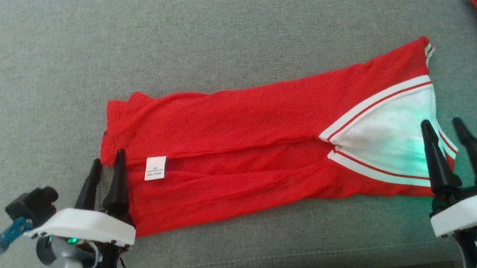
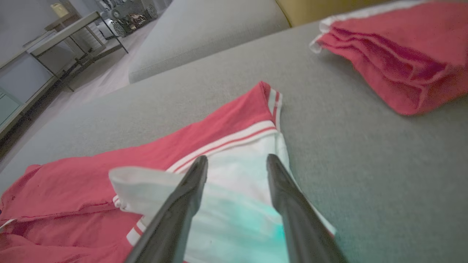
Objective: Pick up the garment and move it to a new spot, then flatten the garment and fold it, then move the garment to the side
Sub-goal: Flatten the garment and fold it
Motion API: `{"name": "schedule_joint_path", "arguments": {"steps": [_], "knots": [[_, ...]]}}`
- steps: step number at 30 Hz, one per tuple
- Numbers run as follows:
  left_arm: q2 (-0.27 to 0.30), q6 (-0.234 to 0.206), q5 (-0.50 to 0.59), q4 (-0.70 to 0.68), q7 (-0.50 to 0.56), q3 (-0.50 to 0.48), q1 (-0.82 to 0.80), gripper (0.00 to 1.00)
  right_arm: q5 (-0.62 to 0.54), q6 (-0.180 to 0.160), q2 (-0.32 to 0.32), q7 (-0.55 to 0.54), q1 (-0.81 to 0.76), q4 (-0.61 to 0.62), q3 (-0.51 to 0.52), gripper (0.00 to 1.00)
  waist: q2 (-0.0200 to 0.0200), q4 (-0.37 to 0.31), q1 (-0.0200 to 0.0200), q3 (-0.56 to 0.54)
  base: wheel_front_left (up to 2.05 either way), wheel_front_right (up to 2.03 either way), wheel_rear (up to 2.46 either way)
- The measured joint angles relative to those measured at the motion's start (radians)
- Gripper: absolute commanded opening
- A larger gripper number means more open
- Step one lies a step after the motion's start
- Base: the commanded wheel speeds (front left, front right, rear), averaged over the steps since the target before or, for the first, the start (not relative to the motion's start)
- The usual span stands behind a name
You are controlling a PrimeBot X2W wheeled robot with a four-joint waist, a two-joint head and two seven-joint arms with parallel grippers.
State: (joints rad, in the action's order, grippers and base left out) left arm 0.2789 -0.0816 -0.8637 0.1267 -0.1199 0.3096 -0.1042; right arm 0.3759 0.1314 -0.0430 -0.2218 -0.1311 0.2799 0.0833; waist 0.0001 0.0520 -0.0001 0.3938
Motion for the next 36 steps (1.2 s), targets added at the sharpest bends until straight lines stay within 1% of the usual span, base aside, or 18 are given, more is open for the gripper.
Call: {"name": "schedule_joint_path", "arguments": {"steps": [2, 4, 7, 9, 13, 16, 18, 24, 28, 36], "knots": [[-0.006, -0.007, 0.042, 0.005, -0.050, 0.001, 0.000, 1.00, -0.068, 0.000, 0.000, 0.076, 0.007, 0.000, -0.009, 1.00, 0.0000, 0.002, 0.0000, -0.009, 0.00, 0.00, 0.00], [-0.009, -0.023, 0.095, 0.004, -0.096, 0.002, 0.000, 1.00, -0.108, 0.000, 0.000, 0.147, 0.025, 0.000, -0.011, 1.00, 0.0000, 0.003, 0.0000, -0.020, 0.00, 0.00, 0.00], [-0.031, -0.036, 0.168, -0.015, -0.128, -0.019, -0.001, 1.00, -0.156, 0.000, 0.000, 0.239, 0.063, -0.004, -0.011, 1.00, 0.0000, 0.005, 0.0000, -0.044, 0.00, 0.00, 0.00], [-0.053, -0.036, 0.209, -0.046, -0.129, -0.050, -0.002, 1.00, -0.183, 0.000, 0.000, 0.275, 0.079, -0.009, -0.015, 1.00, 0.0000, 0.006, 0.0000, -0.063, 0.00, 0.00, 0.00], [-0.084, -0.033, 0.363, -0.132, -0.130, -0.128, -0.001, 1.00, -0.236, 0.000, 0.000, 0.327, 0.083, -0.035, -0.017, 1.00, 0.0000, 0.007, 0.0000, -0.107, 0.00, 0.00, 0.00], [-0.099, -0.031, 0.461, -0.155, -0.136, -0.139, 0.009, 1.00, -0.266, 0.000, 0.000, 0.338, 0.081, -0.057, -0.019, 1.00, 0.0000, 0.006, 0.0000, -0.142, 0.00, 0.00, 0.00], [-0.103, -0.023, 0.503, -0.153, -0.136, -0.138, 0.040, 1.00, -0.267, 0.000, 0.000, 0.341, 0.076, -0.071, -0.022, 1.00, 0.0000, 0.005, 0.0000, -0.164, 0.00, 0.00, 0.00], [-0.108, -0.013, 0.552, -0.098, -0.136, -0.135, 0.149, 1.00, -0.271, 0.000, 0.000, 0.349, 0.036, -0.109, -0.027, 1.00, 0.0000, -0.002, 0.0000, -0.217, 0.00, 0.00, 0.00], [-0.110, 0.004, 0.562, -0.084, -0.136, -0.133, 0.163, 1.00, -0.261, 0.000, 0.000, 0.357, 0.021, -0.123, -0.026, 1.00, 0.0000, -0.002, 0.0000, -0.229, 0.00, 0.00, 0.00], [-0.111, 0.013, 0.564, -0.061, -0.136, -0.134, 0.160, 1.00, -0.253, 0.000, 0.000, 0.360, 0.023, -0.149, -0.027, 1.00, 0.0000, 0.001, 0.0000, -0.219, 0.00, 0.00, 0.00]]}}
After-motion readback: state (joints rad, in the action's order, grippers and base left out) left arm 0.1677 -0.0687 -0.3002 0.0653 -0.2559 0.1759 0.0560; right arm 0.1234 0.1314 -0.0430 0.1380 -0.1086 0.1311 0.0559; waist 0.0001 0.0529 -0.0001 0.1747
